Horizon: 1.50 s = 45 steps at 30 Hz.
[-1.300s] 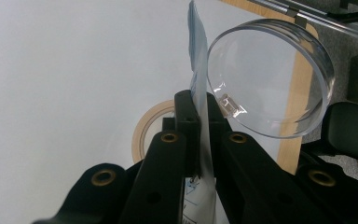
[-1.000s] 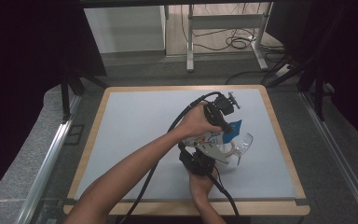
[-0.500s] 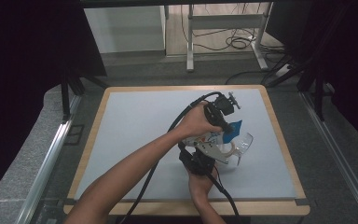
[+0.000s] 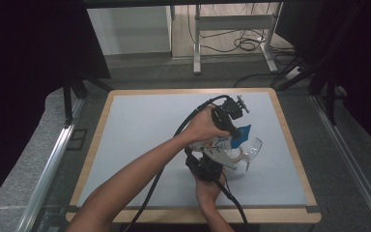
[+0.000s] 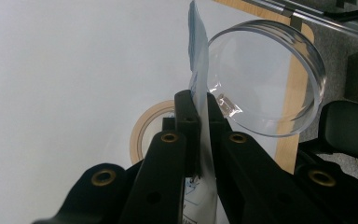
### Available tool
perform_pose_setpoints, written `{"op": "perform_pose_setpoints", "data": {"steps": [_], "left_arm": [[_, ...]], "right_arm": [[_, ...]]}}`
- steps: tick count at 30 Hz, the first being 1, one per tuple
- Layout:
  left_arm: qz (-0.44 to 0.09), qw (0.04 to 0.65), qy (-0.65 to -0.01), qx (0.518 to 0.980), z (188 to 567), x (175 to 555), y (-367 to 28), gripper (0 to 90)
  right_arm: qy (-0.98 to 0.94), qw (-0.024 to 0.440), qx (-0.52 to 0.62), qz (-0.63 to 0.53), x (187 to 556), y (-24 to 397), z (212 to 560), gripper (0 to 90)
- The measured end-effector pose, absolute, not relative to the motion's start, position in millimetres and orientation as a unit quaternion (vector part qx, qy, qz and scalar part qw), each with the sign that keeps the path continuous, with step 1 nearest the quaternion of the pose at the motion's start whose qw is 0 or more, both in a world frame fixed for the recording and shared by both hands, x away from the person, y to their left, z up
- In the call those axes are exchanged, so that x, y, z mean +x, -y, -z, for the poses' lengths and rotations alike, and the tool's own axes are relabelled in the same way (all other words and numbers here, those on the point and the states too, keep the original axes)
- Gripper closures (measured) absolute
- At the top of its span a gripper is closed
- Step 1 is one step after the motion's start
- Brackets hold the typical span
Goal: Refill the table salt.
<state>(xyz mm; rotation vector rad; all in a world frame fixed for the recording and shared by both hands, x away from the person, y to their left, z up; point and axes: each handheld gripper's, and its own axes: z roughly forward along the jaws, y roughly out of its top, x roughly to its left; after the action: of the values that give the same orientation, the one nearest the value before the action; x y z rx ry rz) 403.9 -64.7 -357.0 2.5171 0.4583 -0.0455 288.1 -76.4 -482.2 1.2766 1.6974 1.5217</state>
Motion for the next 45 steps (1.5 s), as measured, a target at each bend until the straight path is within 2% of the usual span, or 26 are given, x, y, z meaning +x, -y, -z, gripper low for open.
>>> {"op": "perform_pose_setpoints", "data": {"steps": [45], "left_arm": [[0.018,0.285,-0.167,0.944,358.6,403.0,66.9,90.0]], "right_arm": [[-0.625,0.268,0.471,-0.562,288.4,77.2,479.7,51.1]]}}
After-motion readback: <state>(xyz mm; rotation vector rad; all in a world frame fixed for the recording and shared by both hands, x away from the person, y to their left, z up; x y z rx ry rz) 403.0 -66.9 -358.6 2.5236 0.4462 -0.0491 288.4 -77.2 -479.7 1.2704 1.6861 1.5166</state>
